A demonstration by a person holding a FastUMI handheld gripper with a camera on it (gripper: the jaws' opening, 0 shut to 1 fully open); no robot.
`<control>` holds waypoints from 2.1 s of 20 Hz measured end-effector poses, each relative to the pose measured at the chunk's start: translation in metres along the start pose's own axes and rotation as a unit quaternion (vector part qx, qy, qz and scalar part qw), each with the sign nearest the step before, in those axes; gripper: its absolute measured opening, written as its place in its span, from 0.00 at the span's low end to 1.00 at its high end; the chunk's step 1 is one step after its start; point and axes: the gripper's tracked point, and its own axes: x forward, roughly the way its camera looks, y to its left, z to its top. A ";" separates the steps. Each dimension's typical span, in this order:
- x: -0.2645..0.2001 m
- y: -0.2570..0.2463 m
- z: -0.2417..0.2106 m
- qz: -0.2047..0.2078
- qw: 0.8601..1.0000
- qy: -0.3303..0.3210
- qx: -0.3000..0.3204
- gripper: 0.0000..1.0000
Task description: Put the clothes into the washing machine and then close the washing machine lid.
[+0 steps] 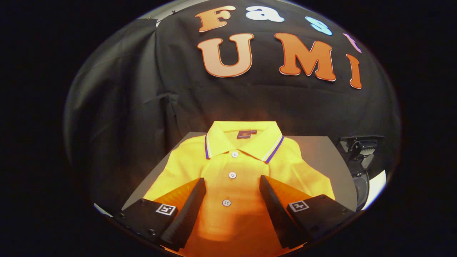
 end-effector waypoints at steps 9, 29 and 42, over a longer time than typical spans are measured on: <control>0.001 0.009 -0.006 0.050 0.998 0.026 -0.010 0.73; -0.052 0.009 0.042 0.133 0.985 -0.114 -0.011 0.07; -0.133 -0.031 0.106 0.134 0.968 -0.210 -0.013 0.07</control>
